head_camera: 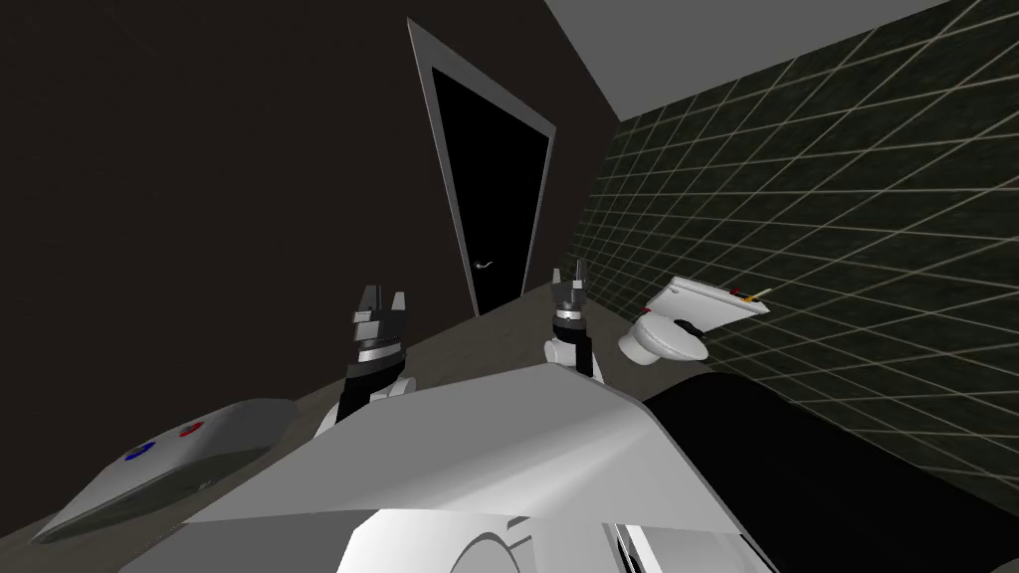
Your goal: Pull the door open
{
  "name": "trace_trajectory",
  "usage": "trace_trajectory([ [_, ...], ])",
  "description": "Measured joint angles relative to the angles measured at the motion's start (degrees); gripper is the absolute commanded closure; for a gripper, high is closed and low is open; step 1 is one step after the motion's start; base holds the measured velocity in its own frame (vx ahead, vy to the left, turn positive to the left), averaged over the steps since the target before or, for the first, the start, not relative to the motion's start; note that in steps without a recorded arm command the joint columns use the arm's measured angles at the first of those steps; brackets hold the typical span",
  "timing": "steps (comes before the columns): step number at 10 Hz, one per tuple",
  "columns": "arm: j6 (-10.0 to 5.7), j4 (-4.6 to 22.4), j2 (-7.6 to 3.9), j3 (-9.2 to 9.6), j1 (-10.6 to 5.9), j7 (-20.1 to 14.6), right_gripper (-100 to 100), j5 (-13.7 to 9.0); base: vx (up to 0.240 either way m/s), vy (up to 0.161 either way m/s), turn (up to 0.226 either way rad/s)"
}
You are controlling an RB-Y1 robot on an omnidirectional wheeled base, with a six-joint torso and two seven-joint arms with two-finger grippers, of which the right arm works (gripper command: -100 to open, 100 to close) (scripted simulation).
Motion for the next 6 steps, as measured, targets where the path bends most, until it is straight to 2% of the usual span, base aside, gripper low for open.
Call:
trace_trajectory([
  [6,-1.11,7.3,-1.85,-0.97,-2.88,0.0,-100,-0.1,0.064,0.002,0.074],
])
